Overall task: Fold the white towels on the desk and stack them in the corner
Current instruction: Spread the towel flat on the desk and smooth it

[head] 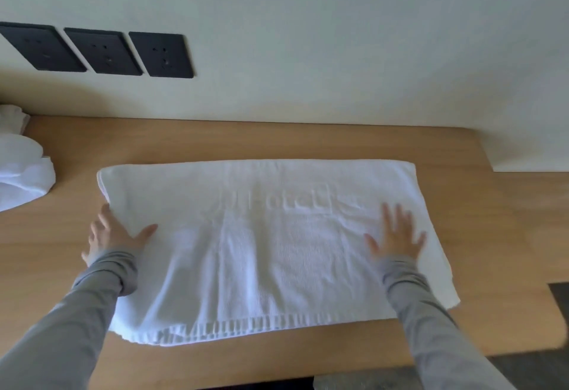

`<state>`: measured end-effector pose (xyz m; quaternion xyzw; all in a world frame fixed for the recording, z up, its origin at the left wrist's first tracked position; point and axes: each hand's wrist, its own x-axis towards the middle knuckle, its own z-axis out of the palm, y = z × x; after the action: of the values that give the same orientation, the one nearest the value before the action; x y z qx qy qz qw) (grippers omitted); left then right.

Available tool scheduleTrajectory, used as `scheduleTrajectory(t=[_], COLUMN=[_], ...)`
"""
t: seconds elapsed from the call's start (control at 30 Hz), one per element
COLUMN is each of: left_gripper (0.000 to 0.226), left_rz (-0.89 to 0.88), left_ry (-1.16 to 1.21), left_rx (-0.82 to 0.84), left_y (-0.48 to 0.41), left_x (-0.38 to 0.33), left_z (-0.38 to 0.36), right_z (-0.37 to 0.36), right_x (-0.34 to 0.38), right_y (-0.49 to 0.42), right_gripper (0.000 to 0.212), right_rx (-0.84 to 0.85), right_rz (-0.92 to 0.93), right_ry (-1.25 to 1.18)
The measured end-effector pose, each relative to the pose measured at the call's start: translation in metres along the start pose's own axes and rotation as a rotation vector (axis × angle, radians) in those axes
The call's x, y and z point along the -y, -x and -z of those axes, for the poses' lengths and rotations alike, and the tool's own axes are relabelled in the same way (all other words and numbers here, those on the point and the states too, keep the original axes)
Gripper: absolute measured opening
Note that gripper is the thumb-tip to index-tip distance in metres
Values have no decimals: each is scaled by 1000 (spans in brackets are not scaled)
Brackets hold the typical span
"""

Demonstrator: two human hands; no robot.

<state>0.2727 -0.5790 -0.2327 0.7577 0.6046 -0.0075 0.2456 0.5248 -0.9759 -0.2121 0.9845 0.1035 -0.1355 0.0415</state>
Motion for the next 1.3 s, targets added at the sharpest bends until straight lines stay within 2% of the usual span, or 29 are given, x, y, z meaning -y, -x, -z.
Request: scheduleTrajectory(t=[0.03, 0.1, 0.17, 0.2, 0.3, 0.4, 0.53, 0.63, 0.67, 0.73, 0.8, 0.83, 0.9, 1.0, 1.07, 1.2, 1.27, 1.3], left_gripper=[98, 97, 90, 82, 75, 77, 73, 68, 68, 67, 67, 64, 48, 34, 36, 49, 48, 41], left_rz=[-44, -245, -398, -422, -366, -421, -416, -410, -379, -200, 33, 116, 179, 190, 214, 346, 453, 486], left_ry=[-100, -240, -329, -371, -408, -387, -374, -256, -153, 39, 142, 186, 273, 324, 380, 511, 595, 610], left_rx=[-66, -171, -126, -79, 32, 49, 93, 97, 36, -156, -203, -154, -11, 145, 220, 260, 338, 403], left_y=[7, 27, 52, 62, 77, 73, 65, 64, 65, 63, 56, 52, 43, 37, 34, 33, 35, 36], left_x=[0, 0, -3, -2, 26, 52, 46, 41, 42, 55, 74, 82, 93, 98, 101, 109, 116, 121], left_z=[-1, -9, -24, -34, -56, -52, -50, -43, -36, -18, -1, 6, 15, 23, 24, 29, 36, 39], right_z=[-9, -27, -43, -50, -63, -74, -81, -80, -79, -69, -55, -50, -45, -40, -39, -48, -53, -55], right_x=[22, 67, 99, 106, 89, 46, 25, 25, 27, 42, 72, 91, 134, 208, 253, 315, 329, 333], right_y=[6, 24, 45, 53, 64, 58, 56, 54, 53, 59, 74, 83, 102, 140, 166, 203, 211, 215], right_gripper=[71, 63, 59, 57, 57, 59, 75, 65, 61, 60, 54, 52, 48, 31, 39, 53, 63, 70], right_rx=[-9, 16, 87, 92, 97, 32, 50, 120, 134, 132, -32, -109, -213, -201, -135, -136, -120, -101], right_rz=[168, 467, 665, 701, 623, 428, 284, 231, 234, 193, 221, 295, 594, 986, 1158, 1409, 1426, 1416], right_ry=[41, 100, 155, 152, 98, 65, 95, 136, 143, 112, -19, -100, -187, -231, -256, -166, -116, -85])
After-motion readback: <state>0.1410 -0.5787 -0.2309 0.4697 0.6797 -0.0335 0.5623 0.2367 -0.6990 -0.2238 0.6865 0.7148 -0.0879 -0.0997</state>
